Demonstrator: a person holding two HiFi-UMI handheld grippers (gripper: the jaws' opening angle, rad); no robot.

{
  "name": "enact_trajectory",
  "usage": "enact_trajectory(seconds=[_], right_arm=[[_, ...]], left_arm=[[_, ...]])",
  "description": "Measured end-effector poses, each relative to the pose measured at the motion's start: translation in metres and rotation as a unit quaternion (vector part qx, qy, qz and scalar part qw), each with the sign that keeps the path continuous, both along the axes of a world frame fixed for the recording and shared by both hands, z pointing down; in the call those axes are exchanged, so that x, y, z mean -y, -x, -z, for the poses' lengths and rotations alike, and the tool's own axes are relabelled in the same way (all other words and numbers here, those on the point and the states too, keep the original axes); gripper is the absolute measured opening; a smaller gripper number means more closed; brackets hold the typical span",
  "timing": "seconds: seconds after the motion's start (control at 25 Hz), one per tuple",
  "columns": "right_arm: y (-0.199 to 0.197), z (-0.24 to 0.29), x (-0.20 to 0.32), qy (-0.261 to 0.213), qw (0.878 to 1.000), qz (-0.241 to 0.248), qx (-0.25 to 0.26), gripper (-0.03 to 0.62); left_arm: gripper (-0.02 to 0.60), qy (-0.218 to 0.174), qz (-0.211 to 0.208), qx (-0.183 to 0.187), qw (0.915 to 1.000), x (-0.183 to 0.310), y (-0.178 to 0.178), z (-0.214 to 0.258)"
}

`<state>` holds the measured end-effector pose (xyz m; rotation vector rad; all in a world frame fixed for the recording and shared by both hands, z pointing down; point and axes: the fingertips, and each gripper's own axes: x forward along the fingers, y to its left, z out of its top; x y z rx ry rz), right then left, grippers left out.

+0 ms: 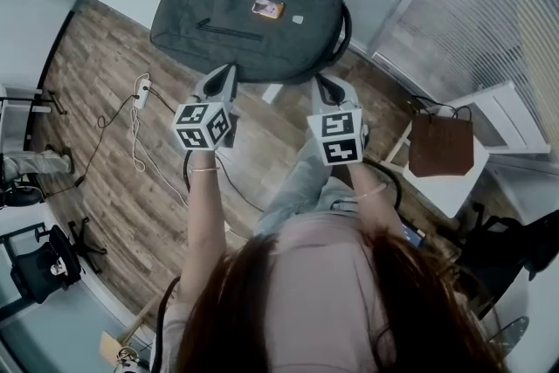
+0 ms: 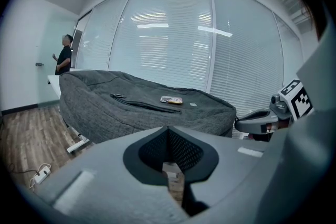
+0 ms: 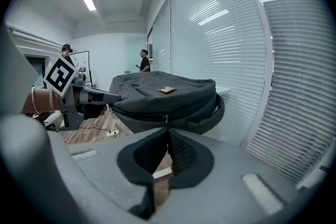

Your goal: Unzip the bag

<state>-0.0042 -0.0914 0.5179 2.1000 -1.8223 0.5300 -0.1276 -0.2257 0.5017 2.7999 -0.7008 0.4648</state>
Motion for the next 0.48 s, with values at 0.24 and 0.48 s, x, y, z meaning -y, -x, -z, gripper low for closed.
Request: enact_trajectory(seconds=[0.24, 0.48], right_arm=[[-0.013, 0.004, -0.003, -0.001, 1.0, -0.004, -0.002, 0.006], [-0.021, 0.008, -0.002, 0.001, 1.0, -0.003, -0.006, 0.006]], left_arm=[[0.008, 0.0, 0.003, 0.001, 1.0, -0.001, 0.0, 0.0], [0.008, 0.0, 0.005, 0.001, 1.0, 0.001, 0.001, 0.0]])
